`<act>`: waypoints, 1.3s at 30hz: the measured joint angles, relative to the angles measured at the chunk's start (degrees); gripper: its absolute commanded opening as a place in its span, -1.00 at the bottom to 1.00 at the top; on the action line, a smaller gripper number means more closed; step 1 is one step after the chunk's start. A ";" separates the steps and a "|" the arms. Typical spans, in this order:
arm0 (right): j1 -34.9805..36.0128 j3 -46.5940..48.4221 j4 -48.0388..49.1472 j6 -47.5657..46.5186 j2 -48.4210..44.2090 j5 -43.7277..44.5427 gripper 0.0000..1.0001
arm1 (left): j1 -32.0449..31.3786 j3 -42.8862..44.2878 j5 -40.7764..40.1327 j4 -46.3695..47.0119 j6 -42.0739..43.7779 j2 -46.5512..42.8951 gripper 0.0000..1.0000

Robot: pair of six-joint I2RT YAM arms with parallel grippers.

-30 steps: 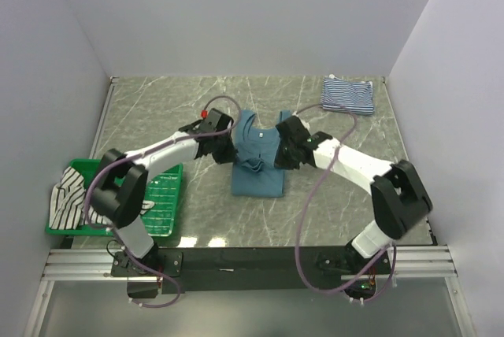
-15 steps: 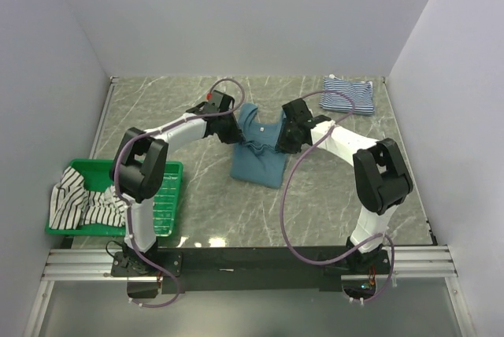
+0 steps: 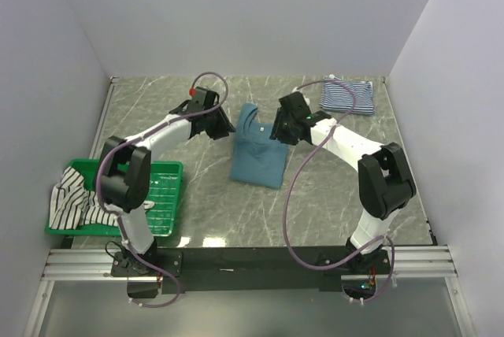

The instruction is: Fold and stack the tank tops

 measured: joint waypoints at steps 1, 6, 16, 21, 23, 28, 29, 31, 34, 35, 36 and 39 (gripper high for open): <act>1.14 0.00 0.09 0.00 -0.02 0.13 -0.03 | -0.24 -2.25 0.15 0.63 -0.50 -1.90 -0.37; 5.18 0.68 0.11 -0.44 2.23 -0.22 -0.43 | -3.78 -9.79 0.46 2.56 -2.80 -6.47 -0.58; 4.35 8.90 -0.31 -0.87 16.11 -0.48 -0.35 | -9.75 -19.93 0.76 5.27 -6.69 -7.61 -0.69; 4.09 11.50 -1.05 -1.36 17.79 -0.50 -0.24 | -12.70 -23.34 -1.25 7.45 -9.53 -7.30 -0.70; 4.11 11.02 -0.66 -1.44 17.79 -0.52 -0.23 | -13.53 -25.33 -1.73 9.22 -11.45 -7.74 -0.70; 4.96 6.23 2.67 -1.44 15.39 -0.17 -0.20 | -15.87 -29.33 -3.93 12.26 -14.93 -10.45 -0.70; 5.42 4.74 3.17 -1.42 14.47 0.04 -0.18 | -16.50 -30.12 -4.15 12.55 -15.54 -11.13 -0.70; 6.78 1.86 4.42 -1.42 12.61 1.03 -0.14 | -18.12 -31.93 -4.61 12.81 -16.65 -12.74 -0.69; 9.14 -1.99 5.07 -1.42 9.73 1.84 -0.12 | -21.33 -34.75 -5.22 11.98 -17.94 -15.91 -0.64; 9.75 -3.26 4.92 -1.42 8.68 1.95 -0.10 | -22.58 -35.71 -5.33 11.41 -18.27 -17.07 -0.63; 10.45 -4.39 4.57 -1.40 7.58 1.90 -0.09 | -23.41 -36.59 -5.33 10.93 -18.58 -18.14 -0.61; 11.30 -6.78 2.95 -1.42 4.70 1.77 -0.01 | -24.57 -38.95 -5.33 9.33 -19.45 -21.38 -0.56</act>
